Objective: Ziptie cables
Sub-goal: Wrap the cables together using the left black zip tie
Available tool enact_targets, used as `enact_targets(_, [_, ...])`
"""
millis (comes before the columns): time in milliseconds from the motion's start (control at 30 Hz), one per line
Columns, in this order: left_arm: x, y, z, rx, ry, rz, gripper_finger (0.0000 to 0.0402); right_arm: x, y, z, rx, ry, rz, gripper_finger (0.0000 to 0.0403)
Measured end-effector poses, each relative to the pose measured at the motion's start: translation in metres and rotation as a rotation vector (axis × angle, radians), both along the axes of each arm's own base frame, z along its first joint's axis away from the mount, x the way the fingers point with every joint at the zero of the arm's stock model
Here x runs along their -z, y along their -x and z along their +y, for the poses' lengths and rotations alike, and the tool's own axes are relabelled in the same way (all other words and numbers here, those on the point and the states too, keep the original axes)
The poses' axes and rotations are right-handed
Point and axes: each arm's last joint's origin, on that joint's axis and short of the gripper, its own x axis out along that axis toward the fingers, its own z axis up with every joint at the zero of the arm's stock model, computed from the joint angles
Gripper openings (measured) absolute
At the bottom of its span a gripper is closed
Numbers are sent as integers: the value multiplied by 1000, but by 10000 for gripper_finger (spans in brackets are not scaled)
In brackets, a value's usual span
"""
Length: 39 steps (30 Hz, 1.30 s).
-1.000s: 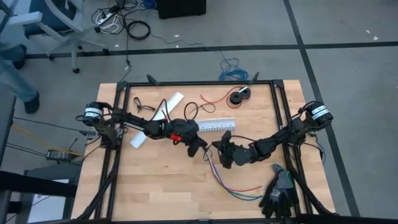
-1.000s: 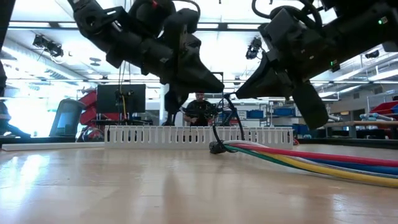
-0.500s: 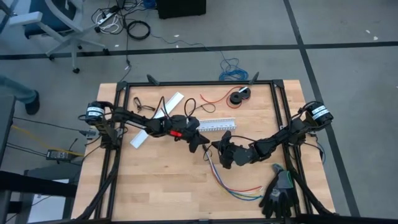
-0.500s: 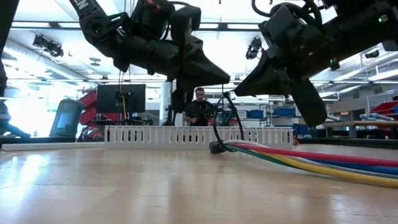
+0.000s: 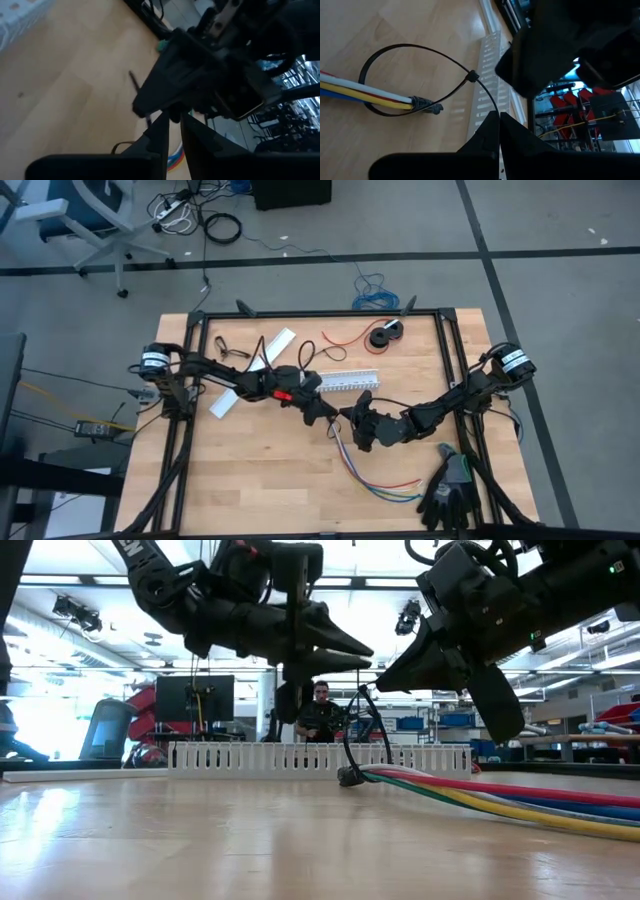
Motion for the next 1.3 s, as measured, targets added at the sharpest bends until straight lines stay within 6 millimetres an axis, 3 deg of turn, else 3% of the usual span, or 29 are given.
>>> enact_targets(200, [25, -8, -1, 21, 54, 21, 58, 0, 0, 0, 1, -9, -7, 0])
enact_targets(367, [27, -13, -2, 60, 83, -74, 58, -1, 0, 0, 3, -17, -13, 0])
enact_targets(700, [27, -13, -1, 67, 46, -85, 55, -1, 0, 0, 3, -17, -13, 0])
enact_targets(933, [28, -13, -1, 69, 5, -95, 7, -1, 0, 0, 13, -34, -24, 0])
enact_targets(1167, [27, -14, -7, 34, -57, -112, 3, -4, 7, 7, 199, 14, -99, 5])
enact_targets(1300, [27, -14, -13, -15, -127, -118, 2, -3, 15, 13, 310, -41, -189, 1])
